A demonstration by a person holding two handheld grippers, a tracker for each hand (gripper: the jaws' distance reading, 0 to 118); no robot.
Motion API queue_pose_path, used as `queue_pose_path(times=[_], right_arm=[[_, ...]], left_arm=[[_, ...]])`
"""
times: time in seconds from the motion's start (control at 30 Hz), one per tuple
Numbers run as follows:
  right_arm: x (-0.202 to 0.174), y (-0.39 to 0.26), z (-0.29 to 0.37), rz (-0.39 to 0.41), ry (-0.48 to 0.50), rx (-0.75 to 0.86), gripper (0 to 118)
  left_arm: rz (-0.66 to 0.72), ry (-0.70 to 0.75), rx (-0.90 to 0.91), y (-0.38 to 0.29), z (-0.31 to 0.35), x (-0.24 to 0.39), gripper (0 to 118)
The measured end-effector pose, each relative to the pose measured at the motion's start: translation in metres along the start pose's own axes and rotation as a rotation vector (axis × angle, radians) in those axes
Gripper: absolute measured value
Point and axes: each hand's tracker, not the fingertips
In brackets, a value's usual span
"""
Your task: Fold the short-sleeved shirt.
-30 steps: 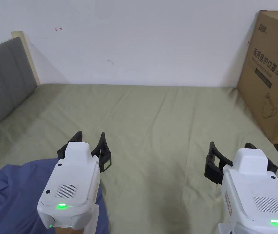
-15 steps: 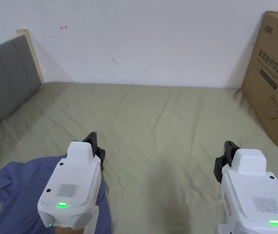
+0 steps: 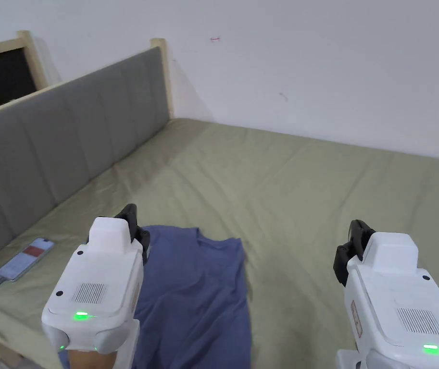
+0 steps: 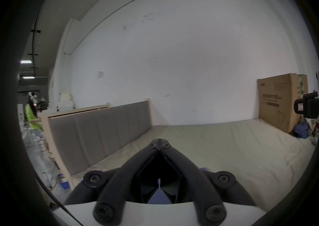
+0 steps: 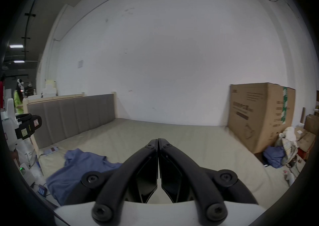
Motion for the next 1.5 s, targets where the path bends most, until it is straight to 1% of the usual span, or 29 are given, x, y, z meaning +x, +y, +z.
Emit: queue_pose_path(times=[0.17,0.33,0.5,0.7,0.77,0.8,0.87,0.9,0.93,1.0,1.03,1.07,1.2,1.27,1.3,1.33,1.37,1.4,1.47,1.5], right_arm=[[-0.045,-0.001,-0.013,0.001,0.104,-0.005,0],[-0.075,-0.002,-0.017,0.006,0.156,-0.007,0],[-0.084,-0.002,-0.017,0.011,0.183,-0.013,0],[-0.071,-0.004,-0.014,0.032,0.161,-0.023,0],[-0.064,-0.005,-0.013,0.038,0.144,-0.03,0],[-0.059,-0.006,-0.013,0.04,0.133,-0.035,0],[-0.051,-0.008,-0.013,0.041,0.113,-0.043,0],[-0.046,-0.009,-0.013,0.044,0.1,-0.048,0],[-0.042,-0.011,-0.013,0.044,0.092,-0.053,0],[-0.033,-0.013,-0.014,0.047,0.069,-0.064,0],[-0.028,-0.015,-0.014,0.048,0.06,-0.07,0],[-0.024,-0.016,-0.014,0.048,0.052,-0.074,0],[-0.004,-0.023,-0.015,0.055,0.01,-0.097,0],[0.005,-0.027,-0.014,0.058,-0.011,-0.11,0],[0.01,-0.029,-0.014,0.059,-0.022,-0.12,0],[0.015,-0.031,-0.013,0.06,-0.03,-0.126,0],[0.019,-0.033,-0.013,0.061,-0.039,-0.132,0],[0.023,-0.035,-0.012,0.062,-0.048,-0.141,0],[0.03,-0.04,-0.01,0.061,-0.064,-0.155,0],[0.034,-0.042,-0.009,0.059,-0.074,-0.162,0]], left_arm=[[-0.001,0.101,-0.036,-0.008,0.012,-0.058,0],[0.0,0.169,-0.052,-0.014,0.023,-0.092,0],[0.01,0.172,-0.088,-0.019,0.021,-0.101,0],[0.057,0.051,-0.27,-0.033,-0.013,-0.086,0],[0.055,0.008,-0.334,-0.04,-0.027,-0.074,10],[0.05,-0.013,-0.38,-0.045,-0.036,-0.066,19],[0.057,-0.062,-0.443,-0.054,-0.051,-0.052,55],[0.067,-0.094,-0.497,-0.06,-0.061,-0.044,55],[0.082,-0.116,-0.542,-0.065,-0.069,-0.037,62],[0.08,-0.153,-0.646,-0.079,-0.086,-0.021,101],[0.073,-0.159,-0.678,-0.088,-0.094,-0.012,110],[0.057,-0.172,-0.712,-0.093,-0.099,-0.003,113],[0.009,-0.197,-0.843,-0.132,-0.126,0.027,113],[0.024,-0.19,-0.914,-0.151,-0.137,0.037,113],[0.04,-0.187,-0.946,-0.162,-0.141,0.041,111],[0.036,-0.182,-0.965,-0.168,-0.143,0.043,106],[0.031,-0.175,-0.972,-0.175,-0.145,0.046,97],[0.017,-0.172,-0.993,-0.183,-0.147,0.049,82],[0.003,-0.189,-1.016,-0.193,-0.148,0.053,79],[-0.001,-0.176,-0.996,-0.189,-0.145,0.053,70]])
